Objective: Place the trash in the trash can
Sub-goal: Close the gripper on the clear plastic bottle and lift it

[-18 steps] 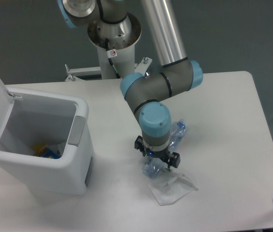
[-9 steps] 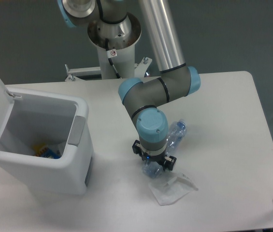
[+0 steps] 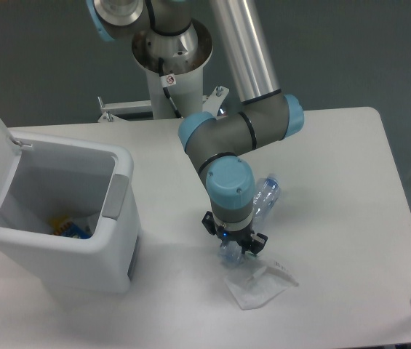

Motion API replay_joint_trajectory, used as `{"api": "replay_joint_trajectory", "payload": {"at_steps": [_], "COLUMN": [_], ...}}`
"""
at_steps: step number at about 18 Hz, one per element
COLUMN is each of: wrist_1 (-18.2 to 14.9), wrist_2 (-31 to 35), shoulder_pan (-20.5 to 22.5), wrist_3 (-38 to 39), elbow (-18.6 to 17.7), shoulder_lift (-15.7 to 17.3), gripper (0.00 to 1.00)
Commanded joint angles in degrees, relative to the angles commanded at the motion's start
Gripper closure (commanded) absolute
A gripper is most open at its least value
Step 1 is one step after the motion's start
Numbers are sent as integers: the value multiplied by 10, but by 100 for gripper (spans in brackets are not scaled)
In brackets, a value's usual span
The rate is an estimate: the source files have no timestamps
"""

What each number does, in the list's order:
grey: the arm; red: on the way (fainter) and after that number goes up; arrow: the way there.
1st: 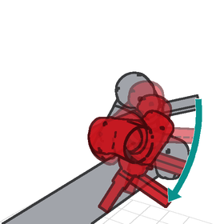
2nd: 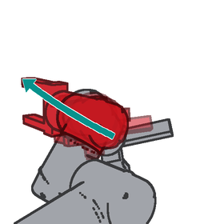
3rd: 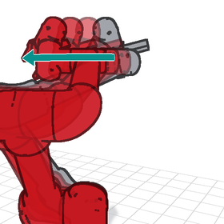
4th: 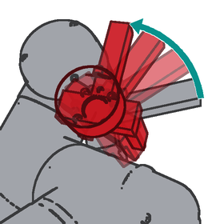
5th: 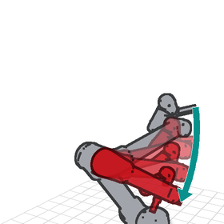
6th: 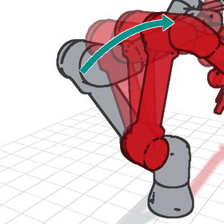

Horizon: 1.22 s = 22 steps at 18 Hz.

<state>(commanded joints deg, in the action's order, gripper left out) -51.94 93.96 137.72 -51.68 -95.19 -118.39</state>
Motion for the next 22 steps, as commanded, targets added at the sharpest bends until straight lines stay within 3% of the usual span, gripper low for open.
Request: {"api": "replay_joint_trajectory", "payload": {"at_steps": [5,12,16,22], "wrist_1": [-4,-3,1,4], "wrist_2": [-34,-204,-357,-426], "shoulder_pan": [16,45,69,64], "wrist_3": [25,119,198,251], "elbow": [20,73,119,194], "shoulder_lift": [18,22,33,53], "gripper": [52,52,52,52]}}
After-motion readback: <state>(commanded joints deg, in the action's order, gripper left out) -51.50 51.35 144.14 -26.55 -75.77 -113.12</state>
